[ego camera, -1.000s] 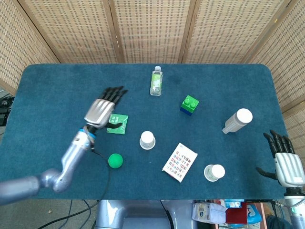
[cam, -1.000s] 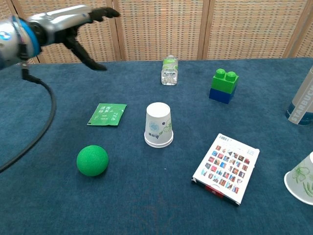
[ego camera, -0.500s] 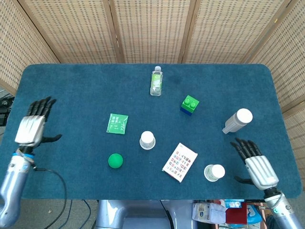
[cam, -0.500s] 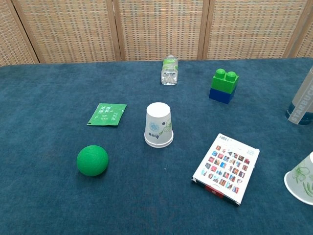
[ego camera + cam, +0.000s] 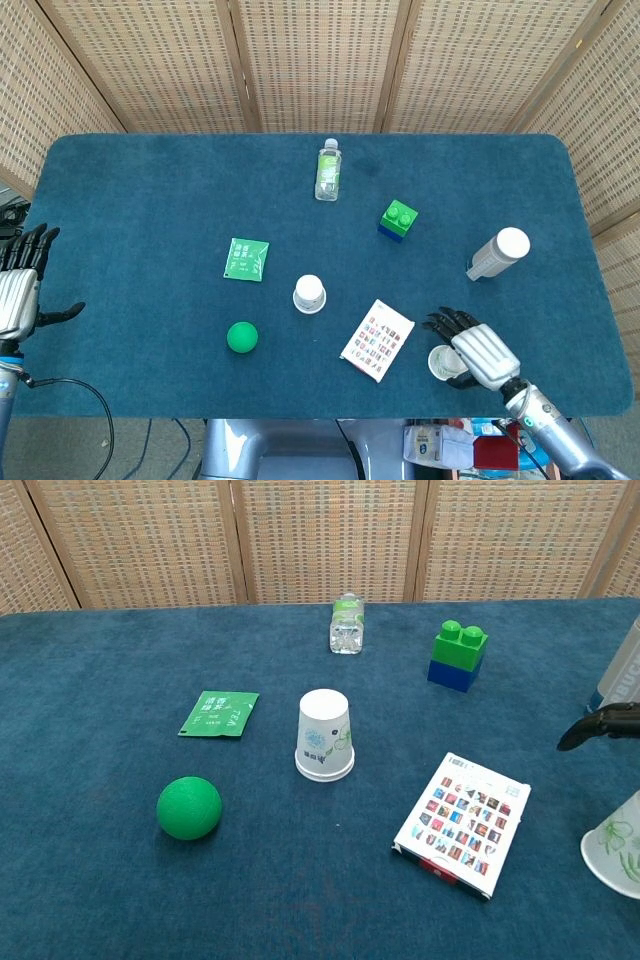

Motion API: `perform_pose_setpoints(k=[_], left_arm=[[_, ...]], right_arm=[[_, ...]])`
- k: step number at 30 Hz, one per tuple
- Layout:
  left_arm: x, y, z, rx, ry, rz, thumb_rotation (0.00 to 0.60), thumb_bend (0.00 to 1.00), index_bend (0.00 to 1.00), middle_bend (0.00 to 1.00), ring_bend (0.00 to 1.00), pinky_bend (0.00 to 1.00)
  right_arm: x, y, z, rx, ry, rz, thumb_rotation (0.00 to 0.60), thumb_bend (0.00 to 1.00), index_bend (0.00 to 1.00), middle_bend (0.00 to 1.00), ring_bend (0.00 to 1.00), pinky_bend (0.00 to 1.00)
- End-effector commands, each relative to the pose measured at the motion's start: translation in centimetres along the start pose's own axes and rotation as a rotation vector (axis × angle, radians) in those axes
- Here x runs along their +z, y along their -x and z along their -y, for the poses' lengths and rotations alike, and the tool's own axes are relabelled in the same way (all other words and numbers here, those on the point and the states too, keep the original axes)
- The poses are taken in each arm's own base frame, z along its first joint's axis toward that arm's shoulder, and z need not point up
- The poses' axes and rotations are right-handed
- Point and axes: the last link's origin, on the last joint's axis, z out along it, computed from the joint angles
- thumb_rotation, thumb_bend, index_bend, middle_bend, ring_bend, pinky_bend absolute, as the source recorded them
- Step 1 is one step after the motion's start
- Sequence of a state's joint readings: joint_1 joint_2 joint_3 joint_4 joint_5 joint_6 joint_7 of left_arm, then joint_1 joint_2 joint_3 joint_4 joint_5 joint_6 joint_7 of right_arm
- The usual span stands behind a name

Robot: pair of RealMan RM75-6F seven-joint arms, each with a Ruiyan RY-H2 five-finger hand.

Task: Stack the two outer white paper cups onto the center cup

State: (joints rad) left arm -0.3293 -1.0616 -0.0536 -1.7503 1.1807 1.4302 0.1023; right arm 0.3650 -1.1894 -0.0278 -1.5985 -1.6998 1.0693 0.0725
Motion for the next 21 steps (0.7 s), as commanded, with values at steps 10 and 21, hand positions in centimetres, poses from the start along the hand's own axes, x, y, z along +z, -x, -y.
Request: perform_pose_setpoints(k=[10,21], left_arm=[[0.2,-0.2,0.2,-0.017,0.005,0.011,0.600,0.10,0.00,0.00,0.00,0.00],[0.3,-0.1,0.1,-0.016,0.016,0.004,0.600,0.10,0.00,0.00,0.00,0.00]], right_arm=[[0.2,-0.3,-0.7,-0.067,0.052,0.045,0.600,0.11,0.25,0.25,0.14,0.25],[-0.4,1.1,-1.3,-0.021,0.058,0.055,0.600,0.14,0.29,0.37,0.30,0.46]])
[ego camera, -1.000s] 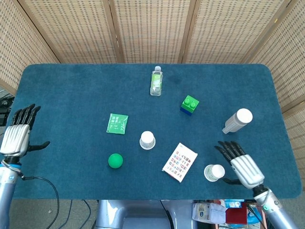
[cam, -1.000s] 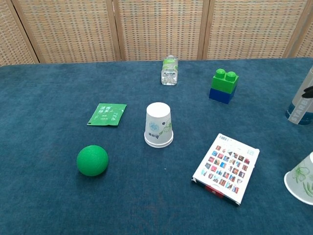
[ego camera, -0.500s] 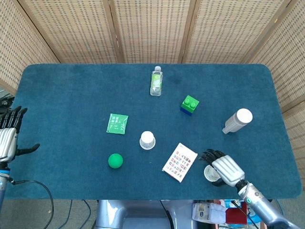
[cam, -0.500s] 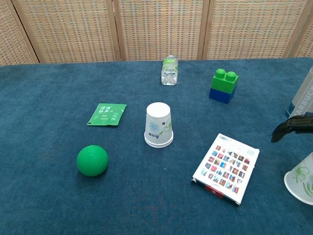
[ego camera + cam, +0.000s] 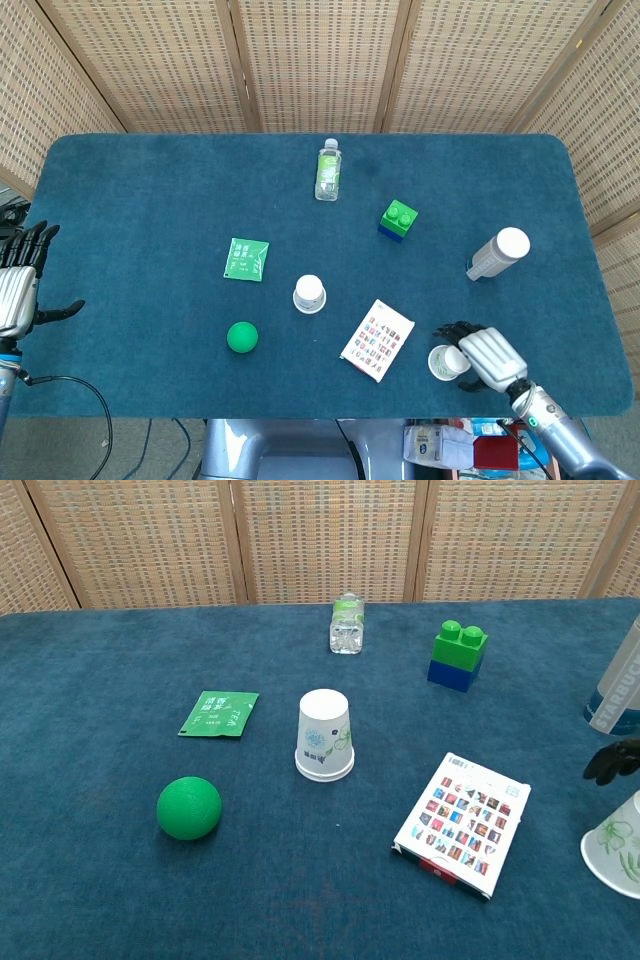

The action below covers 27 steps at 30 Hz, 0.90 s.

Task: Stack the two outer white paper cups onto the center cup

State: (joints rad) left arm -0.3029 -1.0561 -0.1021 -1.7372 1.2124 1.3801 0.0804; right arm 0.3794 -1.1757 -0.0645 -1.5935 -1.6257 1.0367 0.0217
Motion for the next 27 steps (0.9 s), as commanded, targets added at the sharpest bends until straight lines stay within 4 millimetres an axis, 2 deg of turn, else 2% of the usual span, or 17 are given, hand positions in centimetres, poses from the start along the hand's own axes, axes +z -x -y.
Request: perform_pose_setpoints(k=[1,5,7,10,18,19,27], left_arm=[[0.0,0.0,0.0,-0.002,0.001,-0.001,0.600,0.10,0.00,0.00,0.00,0.00],[-0.1,-0.1,0.0,-0.002,0.004,-0.003,0.600,0.10,0.00,0.00,0.00,0.00],[-0.1,-0.1,0.1,-0.004,0.006,-0.002,0.600,0.10,0.00,0.00,0.00,0.00],[-0.1,0.0,0.0,-0.005,0.010,0.002,0.600,0.10,0.00,0.00,0.00,0.00],[-0.2,0.2,-0.3,-0.002,0.016,0.014,0.600,0.10,0.00,0.00,0.00,0.00],[-0.2,0.2,-0.3,-0.003,0.015,0.014,0.600,0.10,0.00,0.00,0.00,0.00],[-0.1,0.2,-0.4,-0.005,0.020,0.021,0.600,0.10,0.00,0.00,0.00,0.00]], right_arm=[[0.3,0.4,-0.1,0.015,-0.007,-0.011,0.600,0.16,0.30,0.39,0.32,0.48],[0.4,0.6,-0.2,0.030,-0.002,-0.025,0.600,0.28,0.36,0.48,0.41,0.56],[0.4,0.7,-0.2,0.040,-0.001,-0.035,0.600,0.33,0.42,0.54,0.47,0.59],[0.3,0.8,-0.5,0.043,0.004,-0.053,0.600,0.36,0.49,0.59,0.51,0.62],[0.1,0.1,-0.3,0.048,-0.014,-0.093,0.600,0.39,0.51,0.61,0.52,0.62],[0.2,-0.2,-0.2,0.053,-0.021,-0.104,0.600,0.39,0.51,0.61,0.52,0.62],[3.1,-7.4,2.7,0.021,-0.118,-0.239,0.600,0.39,0.51,0.60,0.52,0.62]])
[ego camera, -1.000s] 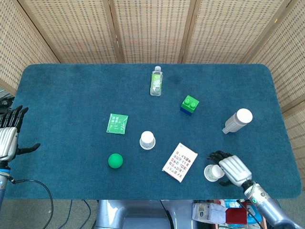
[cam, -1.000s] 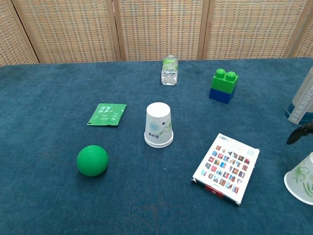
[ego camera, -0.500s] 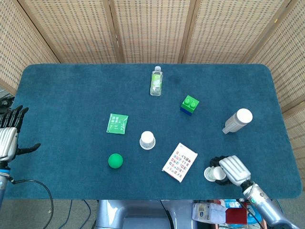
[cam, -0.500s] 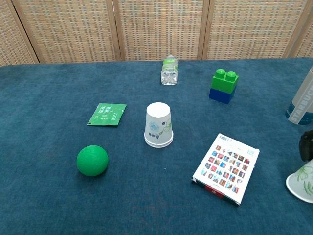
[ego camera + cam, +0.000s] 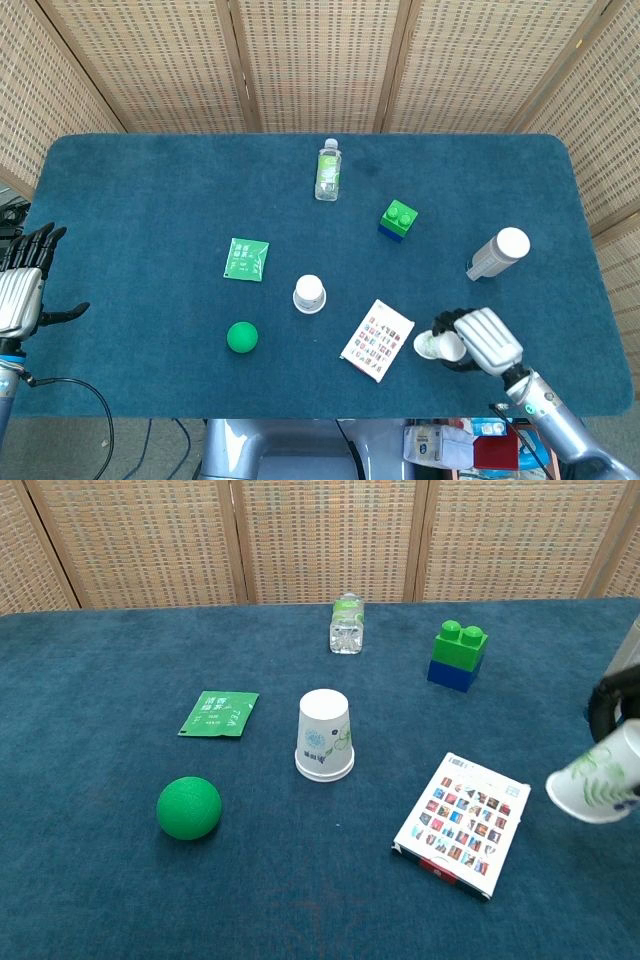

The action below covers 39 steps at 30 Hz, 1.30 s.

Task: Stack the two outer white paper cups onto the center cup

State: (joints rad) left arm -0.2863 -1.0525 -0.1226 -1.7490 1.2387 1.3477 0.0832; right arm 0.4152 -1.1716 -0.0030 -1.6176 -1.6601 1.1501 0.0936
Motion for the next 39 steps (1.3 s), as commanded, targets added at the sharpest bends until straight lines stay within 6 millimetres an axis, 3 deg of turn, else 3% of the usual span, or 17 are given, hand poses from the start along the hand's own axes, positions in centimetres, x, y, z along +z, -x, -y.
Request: perform_pose_setpoints(k=[1,6,7,13,22,39], left_arm=[[0.0,0.0,-0.1,0.000,0.002,0.003,0.600,0.10,0.00,0.00,0.00,0.00],[0.1,0.1,0.0,0.000,0.000,0.008,0.600,0.10,0.00,0.00,0.00,0.00],[0.1,0.0,0.1,0.003,-0.005,0.004,0.600,0.10,0.00,0.00,0.00,0.00],[0.1,0.0,-0.2,0.004,0.010,0.008,0.600,0.10,0.00,0.00,0.00,0.00],[0.0,0.1,0.1,-0.003,0.005,0.026,0.600,0.10,0.00,0.00,0.00,0.00],[0.0,-0.3,0.5,-0.029,0.000,0.023,0.600,0.10,0.00,0.00,0.00,0.00]], right_arm=[[2.6,-3.4,1.7,-0.034,-0.052,-0.060,0.600,0.39,0.51,0.60,0.52,0.62],[6.5,-6.1,4.6,-0.047,-0.101,-0.072,0.600,0.40,0.51,0.60,0.52,0.62],[8.4,-6.7,6.4,-0.041,-0.145,-0.065,0.600,0.40,0.51,0.60,0.52,0.62],[12.2,-6.4,9.8,-0.077,-0.192,-0.014,0.600,0.40,0.51,0.60,0.52,0.62],[16.7,-5.8,13.1,-0.085,-0.197,0.004,0.600,0.42,0.51,0.60,0.52,0.62],[19.3,-5.4,16.7,-0.126,-0.181,0.024,0.600,0.42,0.51,0.59,0.52,0.62]])
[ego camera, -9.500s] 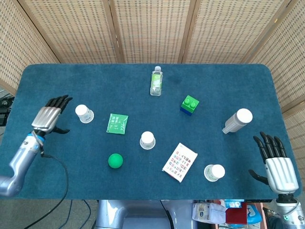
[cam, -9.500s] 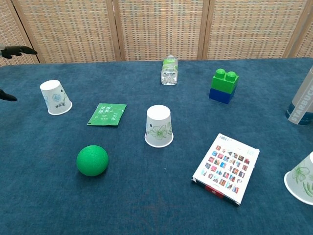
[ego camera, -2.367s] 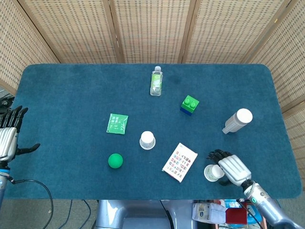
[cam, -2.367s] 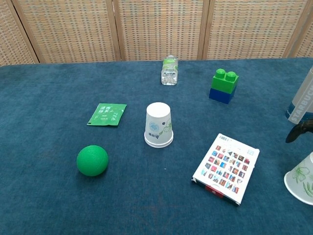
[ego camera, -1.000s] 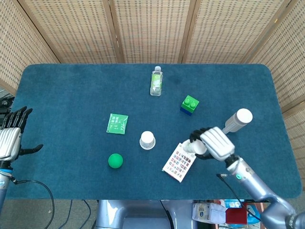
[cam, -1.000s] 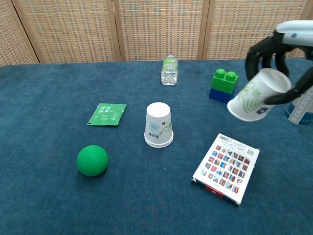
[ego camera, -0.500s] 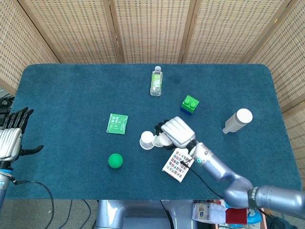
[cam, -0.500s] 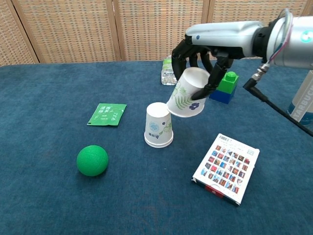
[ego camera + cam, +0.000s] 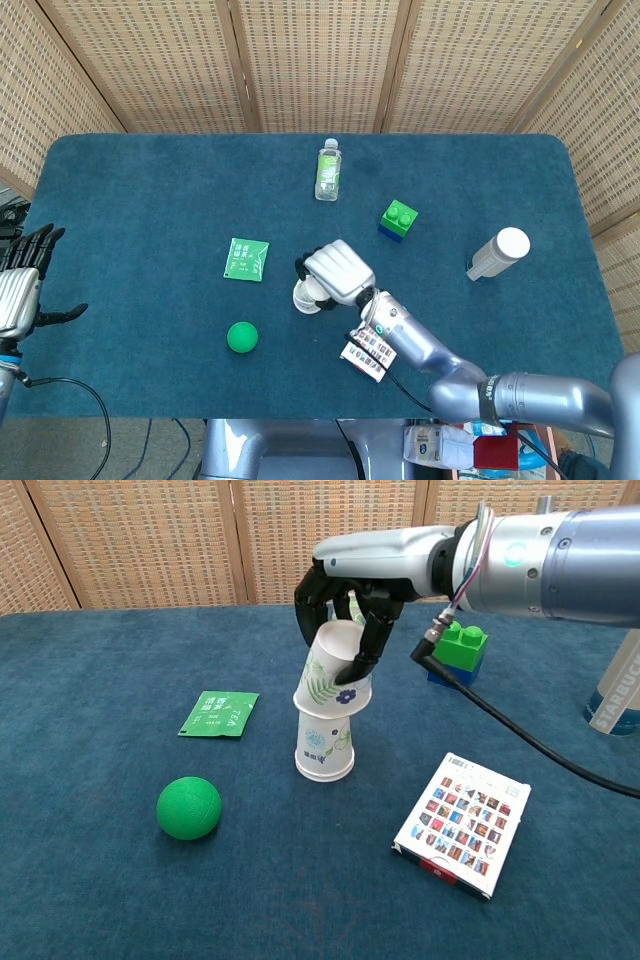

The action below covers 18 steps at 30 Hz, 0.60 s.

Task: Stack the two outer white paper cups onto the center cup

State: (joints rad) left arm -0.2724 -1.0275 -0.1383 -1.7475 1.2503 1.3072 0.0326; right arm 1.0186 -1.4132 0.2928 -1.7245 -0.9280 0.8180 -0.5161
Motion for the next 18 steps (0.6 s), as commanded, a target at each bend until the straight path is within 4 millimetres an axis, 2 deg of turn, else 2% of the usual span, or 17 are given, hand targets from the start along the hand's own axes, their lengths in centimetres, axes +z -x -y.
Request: perform_pose_setpoints(k=[1,13,15,18], left_arm=[[0.0,0.0,0.1,-0.004,-0.001,0.002,0.600,0.10,0.00,0.00,0.00,0.00],[0.1,-0.4,0.5,-0.030,-0.003,0.005,0.600,0.10,0.00,0.00,0.00,0.00],[0.1,-0.4,0.5,-0.031,-0.002,0.005,0.600,0.10,0.00,0.00,0.00,0.00],[0.1,-0.4,0.5,-0.034,-0.001,0.005,0.600,0.10,0.00,0.00,0.00,0.00]], right_arm=[[0.5,0.1,0.4,-0.007,0.006,0.005,0.600,0.42,0.51,0.59,0.52,0.62],[1.6,0.8,1.2,-0.054,0.030,0.047,0.600,0.42,0.51,0.57,0.52,0.62],[1.6,0.8,1.3,-0.059,0.032,0.050,0.600,0.42,0.49,0.52,0.50,0.62],[1.7,0.9,1.3,-0.064,0.035,0.054,0.600,0.40,0.43,0.38,0.38,0.62]])
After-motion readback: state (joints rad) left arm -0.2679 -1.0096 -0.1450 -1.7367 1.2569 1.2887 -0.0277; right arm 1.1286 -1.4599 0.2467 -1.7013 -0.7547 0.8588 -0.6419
